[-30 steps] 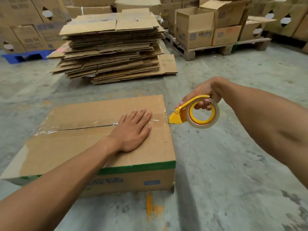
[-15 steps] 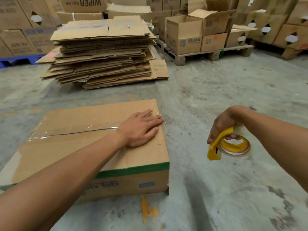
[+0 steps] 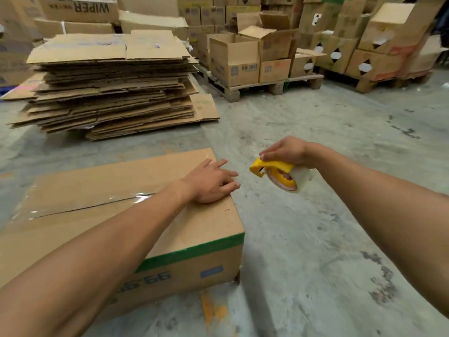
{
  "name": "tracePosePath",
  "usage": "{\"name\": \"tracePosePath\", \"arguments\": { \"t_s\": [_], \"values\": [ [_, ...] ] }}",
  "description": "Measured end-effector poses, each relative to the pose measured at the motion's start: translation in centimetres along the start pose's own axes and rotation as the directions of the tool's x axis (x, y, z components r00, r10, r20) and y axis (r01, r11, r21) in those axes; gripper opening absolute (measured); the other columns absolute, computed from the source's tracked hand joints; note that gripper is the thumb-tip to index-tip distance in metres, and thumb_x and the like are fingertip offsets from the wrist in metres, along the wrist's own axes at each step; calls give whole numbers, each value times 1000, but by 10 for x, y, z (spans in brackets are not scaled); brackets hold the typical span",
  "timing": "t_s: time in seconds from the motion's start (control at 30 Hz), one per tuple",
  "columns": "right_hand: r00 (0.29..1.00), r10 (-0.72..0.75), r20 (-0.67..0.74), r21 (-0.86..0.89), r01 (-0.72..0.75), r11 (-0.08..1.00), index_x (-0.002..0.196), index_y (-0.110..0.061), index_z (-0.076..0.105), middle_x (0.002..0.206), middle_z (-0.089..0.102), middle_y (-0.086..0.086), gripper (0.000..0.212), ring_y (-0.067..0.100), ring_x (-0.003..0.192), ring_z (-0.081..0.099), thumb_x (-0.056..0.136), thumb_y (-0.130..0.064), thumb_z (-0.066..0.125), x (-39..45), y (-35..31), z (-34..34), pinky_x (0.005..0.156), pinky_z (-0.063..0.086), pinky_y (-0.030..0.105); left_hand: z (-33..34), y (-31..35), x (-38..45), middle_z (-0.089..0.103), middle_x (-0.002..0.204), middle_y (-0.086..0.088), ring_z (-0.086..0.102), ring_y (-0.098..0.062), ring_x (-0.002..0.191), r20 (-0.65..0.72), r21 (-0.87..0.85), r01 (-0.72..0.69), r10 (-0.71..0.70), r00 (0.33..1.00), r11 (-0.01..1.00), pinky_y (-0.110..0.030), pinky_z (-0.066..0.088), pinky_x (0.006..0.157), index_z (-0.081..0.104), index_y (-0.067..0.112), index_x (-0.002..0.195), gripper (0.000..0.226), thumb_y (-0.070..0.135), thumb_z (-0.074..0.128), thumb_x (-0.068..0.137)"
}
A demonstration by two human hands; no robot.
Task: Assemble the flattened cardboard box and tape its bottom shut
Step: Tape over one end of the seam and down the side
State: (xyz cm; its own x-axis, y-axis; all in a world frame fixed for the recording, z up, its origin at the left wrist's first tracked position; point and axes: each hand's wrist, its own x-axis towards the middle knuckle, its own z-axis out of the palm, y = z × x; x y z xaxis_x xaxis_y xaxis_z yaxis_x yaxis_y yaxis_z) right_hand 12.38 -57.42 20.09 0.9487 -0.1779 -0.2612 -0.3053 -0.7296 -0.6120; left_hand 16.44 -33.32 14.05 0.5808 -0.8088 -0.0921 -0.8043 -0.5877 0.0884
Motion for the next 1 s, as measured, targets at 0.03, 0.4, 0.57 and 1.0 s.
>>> {"name": "tracePosePath", "arguments": {
  "t_s": [0.03,0.4,0.57,1.0],
  "values": [
    [998,-29,-56,144,37,989,119,-19,73,111,71,2,35,7,63,64,87,-34,71,-2,-5,1,58,53,22,-1,0,-4,46,148,14,19,-15,148,-86,-131,4,-15,996,991,-45,15,118,62,34,127,49,54,27,99],
    [920,-374,121,618,225,753,119,-41,61,48,54,4,26,12,33,45,94,-41,53,-52,-86,26,40,49,26,-72,-35,-85,62,99,-10,62,-21,78,213,-974,146,-471,856,-175,-32,51,69,59,11,122,52,53,46,95],
    [902,-391,182,732,141,667,124,-36,60,43,45,3,42,10,28,38,84,-48,54,-50,-89,39,38,44,24,-83,-38,-107,61,84,-9,59,-18,64,315,-905,204,-266,911,-373,-27,49,53,55,8,124,66,61,57,85],
    [838,-519,172,920,52,389,118,-32,72,36,44,4,63,10,23,42,61,-52,87,-44,-71,43,36,44,21,-92,-9,-99,61,78,-3,57,-14,65,271,-854,216,-50,961,-473,-24,46,55,60,14,95,42,47,75,74]
  ]
}}
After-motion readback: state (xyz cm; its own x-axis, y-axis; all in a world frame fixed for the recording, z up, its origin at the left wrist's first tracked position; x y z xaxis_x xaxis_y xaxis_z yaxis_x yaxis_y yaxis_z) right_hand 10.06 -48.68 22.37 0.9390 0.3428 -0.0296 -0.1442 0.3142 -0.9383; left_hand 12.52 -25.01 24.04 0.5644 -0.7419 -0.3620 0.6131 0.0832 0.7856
